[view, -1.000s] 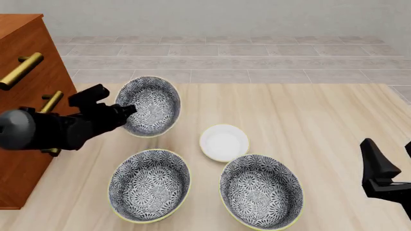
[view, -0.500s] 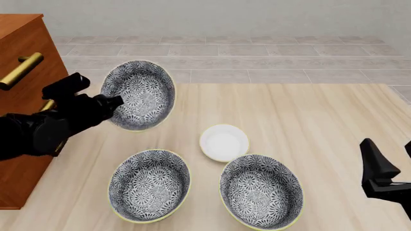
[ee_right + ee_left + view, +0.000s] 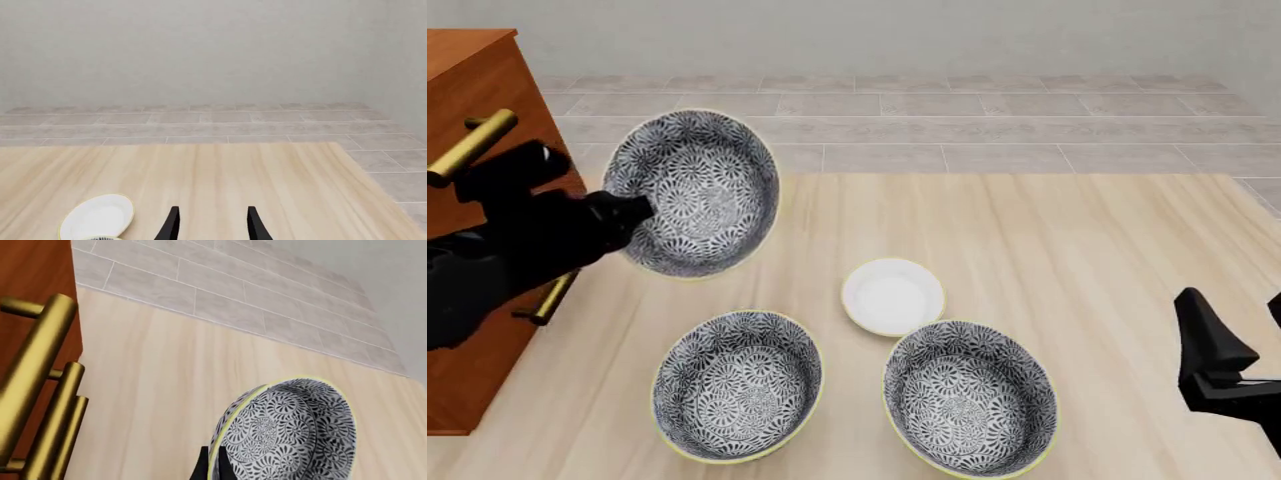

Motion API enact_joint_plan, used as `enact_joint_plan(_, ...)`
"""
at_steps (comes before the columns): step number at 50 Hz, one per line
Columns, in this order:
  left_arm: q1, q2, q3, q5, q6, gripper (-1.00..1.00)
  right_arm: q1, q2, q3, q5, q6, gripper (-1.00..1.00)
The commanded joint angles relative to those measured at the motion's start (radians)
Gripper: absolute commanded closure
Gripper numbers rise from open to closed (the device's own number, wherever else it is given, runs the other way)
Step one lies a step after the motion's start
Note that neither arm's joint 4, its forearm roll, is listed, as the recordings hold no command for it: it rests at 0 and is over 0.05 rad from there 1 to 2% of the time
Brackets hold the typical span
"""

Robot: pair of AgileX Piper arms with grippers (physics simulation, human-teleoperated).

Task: Stack the bowl at the front on the bowl in the middle.

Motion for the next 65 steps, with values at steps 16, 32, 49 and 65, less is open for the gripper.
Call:
enact_joint_plan(16,-0.055,-0.382,0.055,0.307,0.034,1.00,0.005,-0.007,0.000,0.003,-0.005,-1.00)
enact_joint_plan(32,-0.082,-0.478,0.145,0.361,0.017,1.00,0.007,-0.008,0.000,0.004,-0.008,-1.00)
enact_joint_plan(49,-0.127,-0.455,0.203,0.315,-0.018,1.00,0.008,-0.003,0.000,0.001,-0.010,-1.00)
enact_joint_plan(65,-0.153,-0.480,0.283,0.294,-0.028,1.00,0.009,-0.002,0.000,0.000,-0.012,-1.00)
